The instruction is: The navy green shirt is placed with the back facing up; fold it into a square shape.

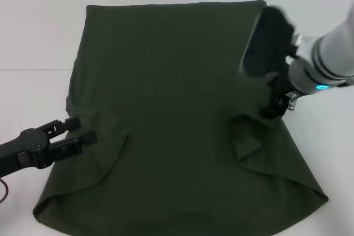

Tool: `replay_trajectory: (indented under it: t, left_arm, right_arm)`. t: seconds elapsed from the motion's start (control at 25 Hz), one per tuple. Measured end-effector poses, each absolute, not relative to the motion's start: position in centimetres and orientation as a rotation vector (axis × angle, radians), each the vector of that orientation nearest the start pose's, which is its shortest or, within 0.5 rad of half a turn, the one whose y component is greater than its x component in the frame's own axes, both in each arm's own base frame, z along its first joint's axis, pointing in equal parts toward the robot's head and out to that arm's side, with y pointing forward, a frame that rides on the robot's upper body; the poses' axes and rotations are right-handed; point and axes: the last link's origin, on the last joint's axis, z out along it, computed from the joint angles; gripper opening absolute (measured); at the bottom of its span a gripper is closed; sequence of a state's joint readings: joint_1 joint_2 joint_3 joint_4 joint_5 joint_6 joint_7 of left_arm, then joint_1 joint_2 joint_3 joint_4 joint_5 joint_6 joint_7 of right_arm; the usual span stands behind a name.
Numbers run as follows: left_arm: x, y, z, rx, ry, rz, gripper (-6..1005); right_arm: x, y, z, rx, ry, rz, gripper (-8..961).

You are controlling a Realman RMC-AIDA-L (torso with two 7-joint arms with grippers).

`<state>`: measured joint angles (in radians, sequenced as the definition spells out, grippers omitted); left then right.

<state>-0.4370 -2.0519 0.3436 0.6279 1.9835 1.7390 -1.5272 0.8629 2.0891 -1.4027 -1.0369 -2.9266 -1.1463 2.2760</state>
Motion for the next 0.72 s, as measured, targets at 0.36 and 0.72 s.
replay_trajectory:
  t: [0.36, 0.72]
  left_arm:
    - [-30.2, 30.0, 5.9, -2.373, -1.004, -1.073, 875]
    - [-30.2, 30.2, 5.9, -2.363, -1.022, -1.072, 876]
  right_arm:
    - [19.1, 40.7, 2.8, -2.521, 1.11, -0.119, 707]
    - [26.2, 36.0, 4.5, -2.323, 1.693, 0.612, 777]
